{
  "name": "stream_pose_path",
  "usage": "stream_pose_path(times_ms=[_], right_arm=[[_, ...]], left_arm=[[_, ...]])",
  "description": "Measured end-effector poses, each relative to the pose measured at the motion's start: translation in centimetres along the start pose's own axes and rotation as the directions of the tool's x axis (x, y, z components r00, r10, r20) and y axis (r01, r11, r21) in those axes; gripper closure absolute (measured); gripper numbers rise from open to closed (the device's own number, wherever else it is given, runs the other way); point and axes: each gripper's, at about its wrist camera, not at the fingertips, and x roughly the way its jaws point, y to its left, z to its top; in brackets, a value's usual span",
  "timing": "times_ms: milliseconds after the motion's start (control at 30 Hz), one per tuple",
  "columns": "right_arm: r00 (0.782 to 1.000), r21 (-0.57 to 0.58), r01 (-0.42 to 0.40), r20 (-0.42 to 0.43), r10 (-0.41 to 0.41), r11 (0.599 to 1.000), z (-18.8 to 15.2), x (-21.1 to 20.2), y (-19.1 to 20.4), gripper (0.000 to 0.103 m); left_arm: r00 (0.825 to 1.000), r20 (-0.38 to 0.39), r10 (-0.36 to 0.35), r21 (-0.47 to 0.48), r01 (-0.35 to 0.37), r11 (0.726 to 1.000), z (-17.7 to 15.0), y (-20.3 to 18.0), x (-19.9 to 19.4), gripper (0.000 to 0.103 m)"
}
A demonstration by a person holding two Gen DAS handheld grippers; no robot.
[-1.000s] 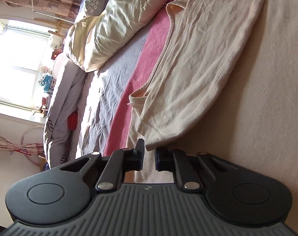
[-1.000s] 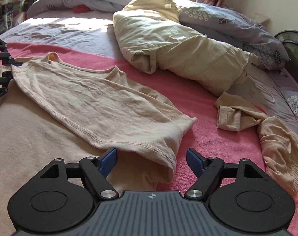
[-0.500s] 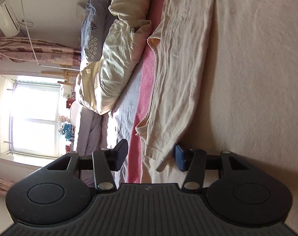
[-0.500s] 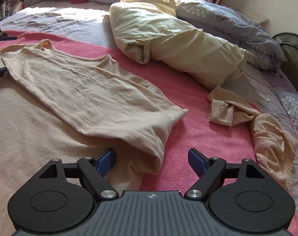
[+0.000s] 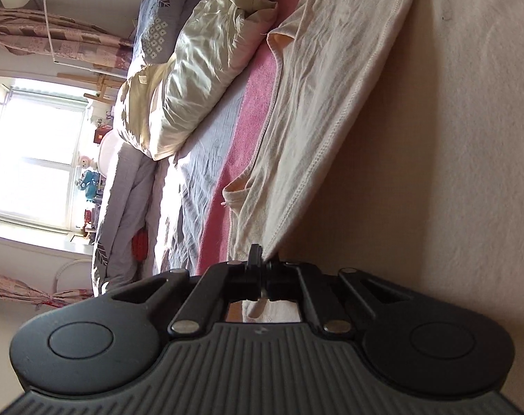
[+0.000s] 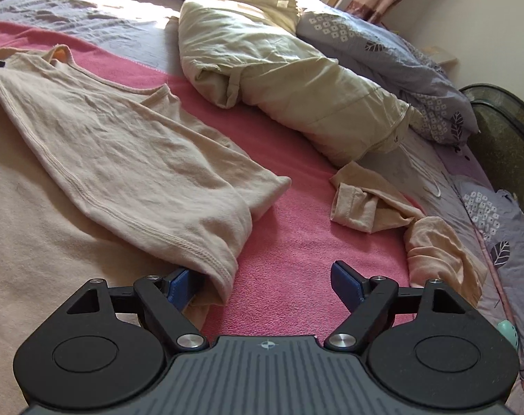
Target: Fold clothes
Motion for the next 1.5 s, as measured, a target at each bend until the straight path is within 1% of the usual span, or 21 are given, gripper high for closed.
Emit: stream_pose_path(times_ms=[100,200,300,400,667,733,767,800,867,967,1033,1067,1133,1200,1233,1267,1333,1367,1433,1467,1500], right_arm=[[0.999,-0.037,0.038,0.019,-0.037,0.999,-0.1,0.0,0.1,0.021],[0.999,-0.052,0.032,0.02,-0.031,0.998,-0.3,0.1,0.3,0.02],[1.0,-0.068,0.019,0.015,-0.018,0.998,-0.5,0.3,0.4,0.019],[1.0,-0.089,-0.002,0.02,0.003,0.996,-0.5,0.2,0.2,0.018],[0.992,-0.12,-0.118,0.022,0.121,0.986,-0.4,-0.4,-1.0,0.018],[0.985,-0.106,-0.171,0.021,0.174,0.98,-0.2,-0.8,-1.6,0.018],[0.98,-0.096,-0.195,0.014,0.197,0.976,-0.2,-0.9,-1.9,0.018],[0.977,-0.09,-0.21,0.005,0.211,0.974,-0.3,-0.9,-2.1,0.018],[0.973,-0.08,-0.229,-0.016,0.229,0.97,-0.5,-0.8,-2.5,0.018],[0.968,-0.038,-0.25,-0.04,0.248,0.968,-0.8,-1.3,-3.4,0.018],[0.962,0.02,-0.268,-0.038,0.269,0.963,-0.6,-2.0,-4.2,0.018],[0.962,0.051,-0.27,-0.035,0.272,0.961,-0.3,-2.3,-4.7,0.018],[0.96,0.112,-0.274,-0.027,0.278,0.955,0.3,-2.8,-5.5,0.018],[0.959,0.173,-0.277,-0.012,0.283,0.945,1.3,-3.1,-6.1,0.018],[0.958,0.201,-0.281,-0.005,0.288,0.938,1.9,-3.1,-6.4,0.018],[0.956,0.222,-0.286,-0.001,0.294,0.932,2.6,-2.9,-6.5,0.018],[0.949,0.224,-0.308,0.004,0.315,0.925,3.8,-2.9,-5.4,0.018],[0.945,0.221,-0.319,0.005,0.326,0.921,4.3,-3.0,-4.7,0.018],[0.937,0.216,-0.343,0.009,0.349,0.914,5.4,-3.1,-3.3,0.018],[0.933,0.213,-0.355,0.011,0.361,0.91,5.9,-3.1,-2.6,0.018],[0.928,0.211,-0.366,0.012,0.372,0.906,6.4,-3.1,-1.8,0.018]], left_arm=[[0.999,-0.04,-0.001,-0.024,0.0,1.0,-0.9,0.2,-0.6,0.1],[0.997,-0.078,-0.013,-0.047,0.009,0.999,-1.7,0.0,-1.4,0.1],[0.993,-0.104,-0.05,-0.028,0.048,0.998,-2.6,-1.3,-2.1,0.1],[0.995,-0.095,-0.024,0.026,0.027,0.999,-3.2,-2.6,-2.8,0.1],[0.99,-0.116,-0.08,-0.063,0.073,0.995,-3.9,-1.1,-3.5,0.094],[0.984,-0.143,-0.107,-0.117,0.09,0.989,-4.3,-0.2,-3.6,0.087],[0.98,-0.156,-0.122,-0.161,0.097,0.982,-4.7,0.5,-3.7,0.078],[0.976,-0.168,-0.138,-0.204,0.102,0.974,-5.1,1.3,-3.7,0.065],[0.966,-0.196,-0.168,-0.291,0.107,0.951,-6.0,2.8,-3.7,0.053],[0.949,-0.251,-0.192,-0.425,0.071,0.903,-7.5,5.2,-3.6,0.05],[0.949,-0.269,-0.163,-0.525,-0.003,0.851,-8.1,7.4,-4.1,0.05],[0.958,-0.245,-0.146,-0.574,-0.022,0.819,-7.8,8.5,-4.6,0.05],[0.978,-0.15,-0.144,-0.68,0.003,0.733,-6.7,10.3,-5.2,0.051],[0.978,-0.042,-0.206,-0.761,0.102,0.64,-5.2,10.9,-4.7,0.049],[0.97,-0.043,-0.24,-0.773,0.12,0.623,-4.4,10.1,-3.7,0.048],[0.958,-0.09,-0.271,-0.769,0.106,0.63,-3.9,8.7,-2.4,0.048],[0.941,-0.175,-0.289,-0.762,0.057,0.645,-4.5,6.2,-1.1,0.048],[0.95,-0.155,-0.27,-0.784,0.049,0.619,-5.3,6.3,-2.1,0.048],[0.937,-0.186,-0.295,-0.838,0.005,0.545,-7.8,7.5,-3.9,0.048],[0.94,-0.202,-0.276,-0.871,-0.043,0.49,-9.8,8.5,-5.1,0.048],[0.942,-0.205,-0.267,-0.912,-0.084,0.402,-12.6,9.9,-6.3,0.047]])
